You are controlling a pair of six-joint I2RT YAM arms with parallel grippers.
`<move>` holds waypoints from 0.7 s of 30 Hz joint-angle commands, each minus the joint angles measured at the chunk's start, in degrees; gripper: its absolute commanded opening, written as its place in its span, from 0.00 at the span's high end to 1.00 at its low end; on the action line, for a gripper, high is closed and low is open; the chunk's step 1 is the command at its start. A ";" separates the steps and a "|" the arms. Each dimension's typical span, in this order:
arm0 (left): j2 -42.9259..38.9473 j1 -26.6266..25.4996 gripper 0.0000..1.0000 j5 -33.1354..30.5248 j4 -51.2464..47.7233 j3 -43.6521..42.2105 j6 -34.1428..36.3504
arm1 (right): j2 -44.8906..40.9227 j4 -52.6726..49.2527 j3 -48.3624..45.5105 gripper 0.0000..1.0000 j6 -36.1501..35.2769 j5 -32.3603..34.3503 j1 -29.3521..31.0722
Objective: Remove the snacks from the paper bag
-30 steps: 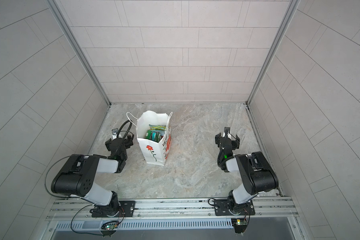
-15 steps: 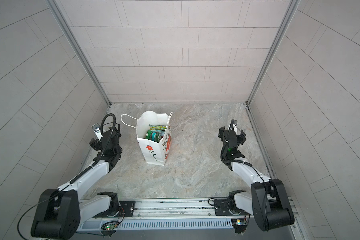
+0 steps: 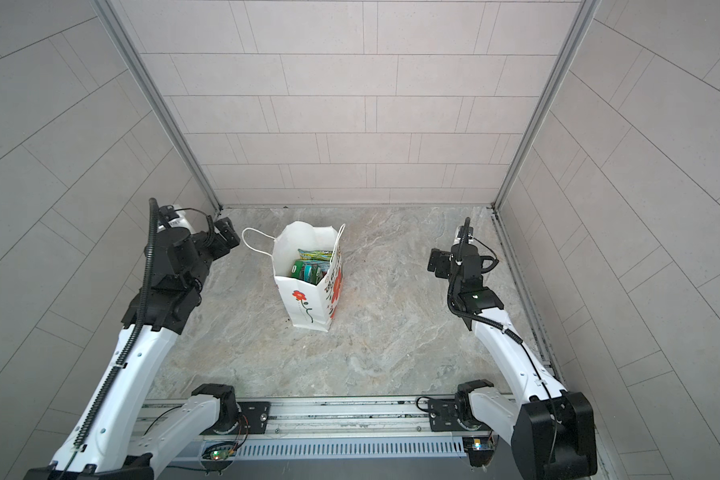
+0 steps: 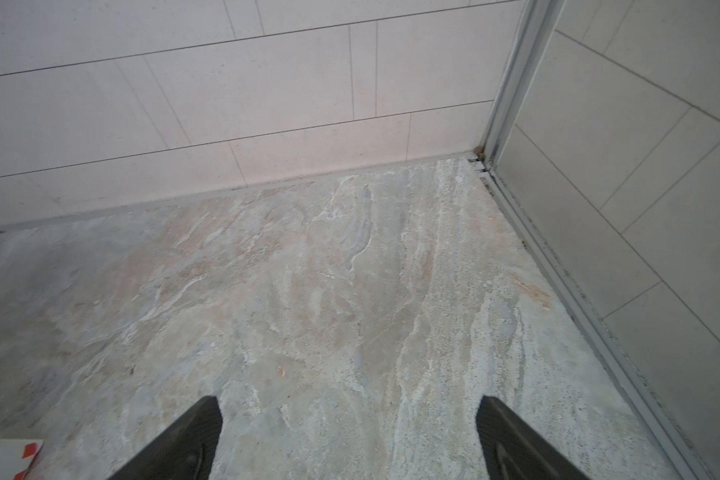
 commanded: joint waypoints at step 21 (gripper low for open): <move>13.48 6.15 0.41 34.12 -13.58 13.30 -7.22 | -3.77 -6.39 3.65 0.03 1.06 -10.10 -0.13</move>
